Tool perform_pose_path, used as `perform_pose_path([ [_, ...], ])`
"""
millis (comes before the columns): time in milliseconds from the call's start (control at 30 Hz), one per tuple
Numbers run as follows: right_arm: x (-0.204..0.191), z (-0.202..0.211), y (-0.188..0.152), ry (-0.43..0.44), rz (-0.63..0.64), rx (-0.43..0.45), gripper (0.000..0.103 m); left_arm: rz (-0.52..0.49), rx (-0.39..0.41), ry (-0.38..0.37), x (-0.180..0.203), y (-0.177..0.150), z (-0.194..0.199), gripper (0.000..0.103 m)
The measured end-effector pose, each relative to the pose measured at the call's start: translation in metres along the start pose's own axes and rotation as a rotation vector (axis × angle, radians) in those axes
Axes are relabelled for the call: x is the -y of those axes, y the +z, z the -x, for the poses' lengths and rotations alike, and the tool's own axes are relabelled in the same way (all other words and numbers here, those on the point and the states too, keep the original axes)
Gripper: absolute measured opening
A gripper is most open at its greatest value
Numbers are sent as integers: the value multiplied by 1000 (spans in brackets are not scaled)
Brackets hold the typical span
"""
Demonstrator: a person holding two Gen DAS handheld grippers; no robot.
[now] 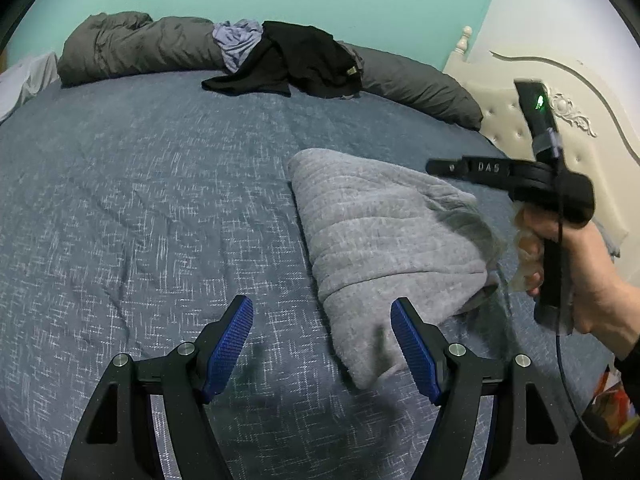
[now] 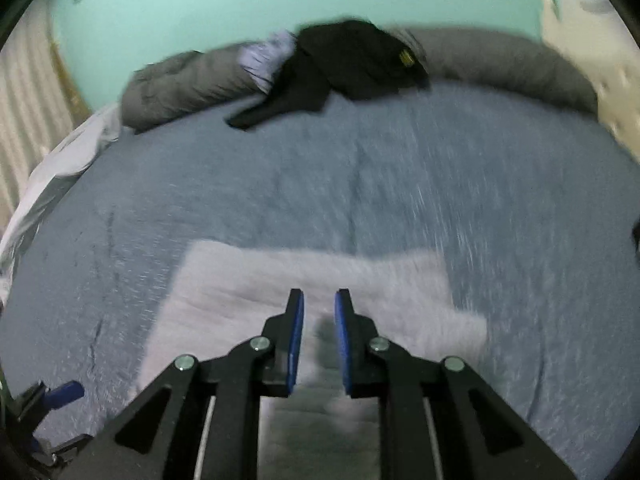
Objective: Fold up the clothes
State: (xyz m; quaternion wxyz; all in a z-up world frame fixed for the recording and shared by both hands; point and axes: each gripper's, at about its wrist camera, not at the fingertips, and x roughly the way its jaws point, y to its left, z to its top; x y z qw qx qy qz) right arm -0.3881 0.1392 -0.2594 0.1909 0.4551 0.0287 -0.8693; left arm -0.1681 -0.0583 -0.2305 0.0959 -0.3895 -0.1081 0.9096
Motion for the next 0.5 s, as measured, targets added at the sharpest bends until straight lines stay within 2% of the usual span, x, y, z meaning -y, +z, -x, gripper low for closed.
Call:
perform_pose_path([
  [200, -19, 12, -1, 34, 54, 42, 14, 11, 3, 9, -5, 1, 1, 75],
  [233, -19, 4, -7, 33, 57, 13, 14, 13, 5, 11, -7, 2, 2, 75],
  [333, -10, -1, -14, 53, 39, 9, 13, 29, 8, 18, -14, 3, 4, 75],
  [400, 3, 19, -14, 84, -38, 78, 13, 37, 16, 19, -17, 4, 6, 75],
  [467, 23, 47, -21, 77, -114, 166, 13, 40, 24, 19, -18, 5, 9, 75],
  [500, 31, 52, -26, 44, -131, 175, 13, 40, 27, 18, -18, 6, 9, 75],
])
